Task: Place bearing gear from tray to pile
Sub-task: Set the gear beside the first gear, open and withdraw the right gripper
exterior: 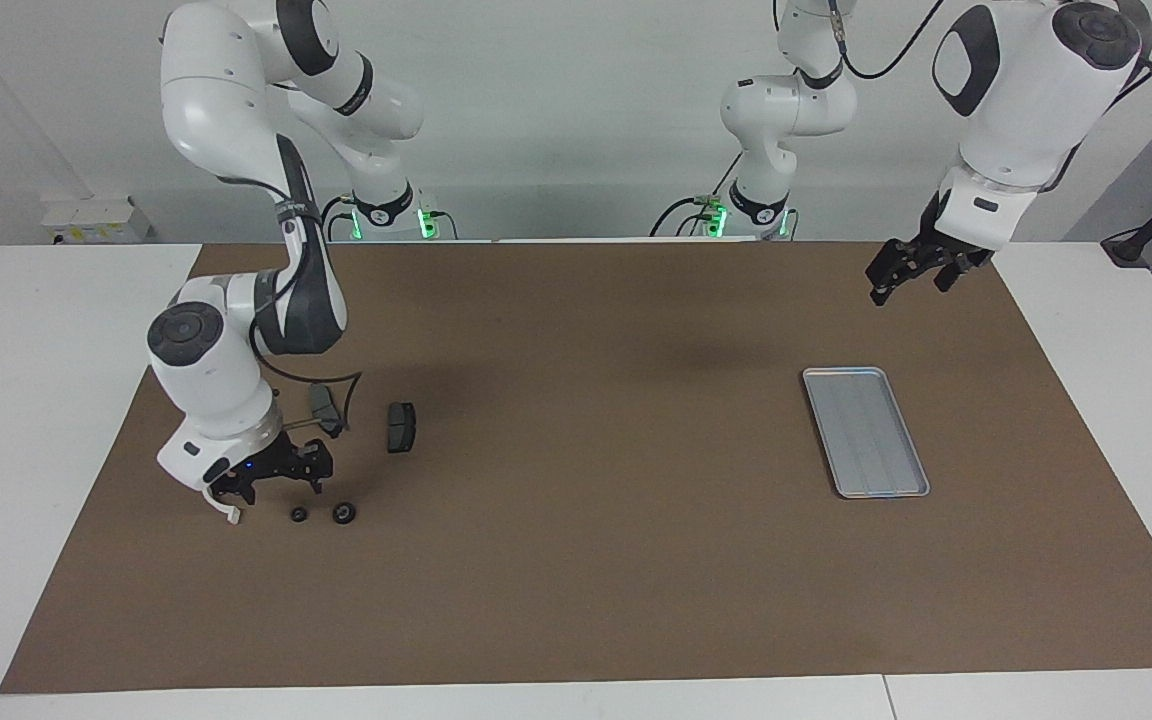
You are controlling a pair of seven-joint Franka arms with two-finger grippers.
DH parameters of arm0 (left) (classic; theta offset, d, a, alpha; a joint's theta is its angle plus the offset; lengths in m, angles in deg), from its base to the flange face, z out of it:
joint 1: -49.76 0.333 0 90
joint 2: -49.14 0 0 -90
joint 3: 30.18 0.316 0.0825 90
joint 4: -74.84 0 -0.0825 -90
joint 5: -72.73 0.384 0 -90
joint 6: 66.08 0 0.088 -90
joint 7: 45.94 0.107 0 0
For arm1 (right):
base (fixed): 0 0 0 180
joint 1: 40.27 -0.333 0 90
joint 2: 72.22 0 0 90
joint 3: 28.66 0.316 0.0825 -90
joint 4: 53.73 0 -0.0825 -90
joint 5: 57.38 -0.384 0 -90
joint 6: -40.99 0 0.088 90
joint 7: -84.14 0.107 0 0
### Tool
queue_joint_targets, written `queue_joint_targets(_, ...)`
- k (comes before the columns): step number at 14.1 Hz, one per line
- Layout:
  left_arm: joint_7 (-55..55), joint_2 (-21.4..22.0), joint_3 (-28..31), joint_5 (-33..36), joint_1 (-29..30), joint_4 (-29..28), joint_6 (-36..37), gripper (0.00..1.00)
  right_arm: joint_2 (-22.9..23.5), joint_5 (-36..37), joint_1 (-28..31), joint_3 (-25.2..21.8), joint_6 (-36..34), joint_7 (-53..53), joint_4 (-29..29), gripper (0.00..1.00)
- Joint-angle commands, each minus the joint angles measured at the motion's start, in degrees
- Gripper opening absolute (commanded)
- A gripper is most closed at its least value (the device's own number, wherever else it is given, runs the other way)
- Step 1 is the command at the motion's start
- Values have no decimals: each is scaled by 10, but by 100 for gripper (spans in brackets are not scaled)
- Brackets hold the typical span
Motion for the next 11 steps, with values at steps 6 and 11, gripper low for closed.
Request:
queue_joint_targets(6,4,10,2,-6,0,-3,9,100,-174,-22,-62,6,-157,-15,5,100)
queue_joint_targets(11,4,10,2,-6,0,-2,8,100,-219,-68,-66,11,-223,-16,-18,100)
